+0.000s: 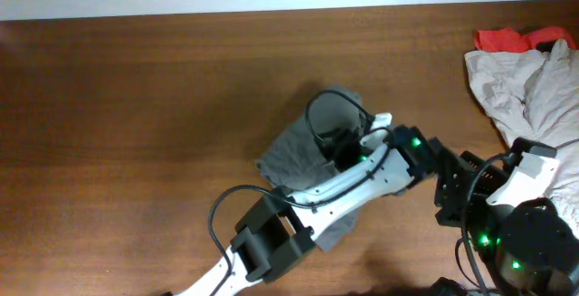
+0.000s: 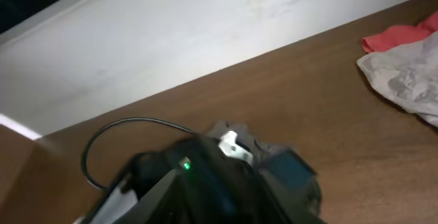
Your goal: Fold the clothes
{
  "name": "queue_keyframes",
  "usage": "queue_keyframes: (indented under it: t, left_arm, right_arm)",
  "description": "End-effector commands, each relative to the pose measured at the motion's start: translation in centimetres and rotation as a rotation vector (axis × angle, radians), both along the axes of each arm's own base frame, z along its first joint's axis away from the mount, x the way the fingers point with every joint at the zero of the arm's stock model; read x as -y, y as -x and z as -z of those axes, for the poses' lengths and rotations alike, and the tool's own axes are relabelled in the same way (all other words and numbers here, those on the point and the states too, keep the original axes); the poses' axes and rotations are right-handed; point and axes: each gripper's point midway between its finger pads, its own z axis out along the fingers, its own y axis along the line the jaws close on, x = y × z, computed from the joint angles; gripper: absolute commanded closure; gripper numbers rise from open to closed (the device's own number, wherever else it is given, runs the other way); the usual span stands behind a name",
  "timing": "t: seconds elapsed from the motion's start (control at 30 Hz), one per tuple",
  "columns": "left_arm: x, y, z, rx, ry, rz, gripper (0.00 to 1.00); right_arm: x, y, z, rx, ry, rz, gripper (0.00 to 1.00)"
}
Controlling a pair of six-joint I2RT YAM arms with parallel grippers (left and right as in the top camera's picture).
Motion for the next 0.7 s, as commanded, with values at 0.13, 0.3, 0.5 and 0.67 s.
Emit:
queue_keyframes:
  t: [0.13,0.3,0.5,0.67]
  left_arm:
    - [-3.1,-3.2,-0.6,0.024,-0.003,-0.090,0.25]
    - [-6.2,-5.3,-0.8,-0.010,0.039,-0.194,0.24]
    - [-7.3,-5.8,-3.5,-0.025,0.154,-0.232,0.20]
    - [-7.9,-7.1,-7.0,0.039,0.244,-0.222,0.07]
  right_arm:
    - [0.1,-0.2,-0.1,-0.003,-0.039,0.031,0.61]
    - [-0.7,-0.2,0.1,-0.023,-0.046,-0.006,0.60]
    - [-1.5,-1.0,1.5,-0.080,0.000,-0.007,0.51]
    - [-2.1,-1.8,3.2,-0.156,0.016,0.017,0.50]
